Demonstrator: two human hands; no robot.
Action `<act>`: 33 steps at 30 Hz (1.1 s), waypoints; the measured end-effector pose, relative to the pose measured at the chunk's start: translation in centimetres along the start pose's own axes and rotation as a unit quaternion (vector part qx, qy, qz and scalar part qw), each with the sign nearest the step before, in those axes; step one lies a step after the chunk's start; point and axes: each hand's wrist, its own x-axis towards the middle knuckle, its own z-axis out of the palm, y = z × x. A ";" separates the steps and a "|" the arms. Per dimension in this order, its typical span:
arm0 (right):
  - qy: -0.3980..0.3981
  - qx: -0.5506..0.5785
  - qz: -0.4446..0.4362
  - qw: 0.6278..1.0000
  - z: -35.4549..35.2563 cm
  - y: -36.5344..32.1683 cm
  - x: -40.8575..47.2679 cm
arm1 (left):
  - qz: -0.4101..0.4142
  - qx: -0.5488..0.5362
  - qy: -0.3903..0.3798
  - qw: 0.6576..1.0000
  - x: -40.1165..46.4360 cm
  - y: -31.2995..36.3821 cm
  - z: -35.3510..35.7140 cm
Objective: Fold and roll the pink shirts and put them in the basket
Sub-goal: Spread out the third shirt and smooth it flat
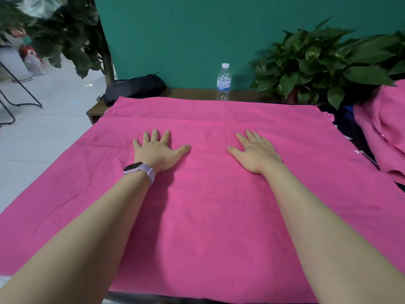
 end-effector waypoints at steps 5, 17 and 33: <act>-0.009 0.012 0.000 1.000 0.0 0.6 2.6 | 0.005 0.005 0.007 1.000 2.6 0.2 0.2; 0.197 0.031 -0.045 0.979 -0.6 -0.5 -1.1 | 0.025 -0.020 0.114 0.993 -0.1 1.9 -0.5; 0.033 0.055 0.115 0.991 -1.9 16.4 -22.7 | 0.191 -0.075 -0.011 0.979 -17.9 14.6 1.0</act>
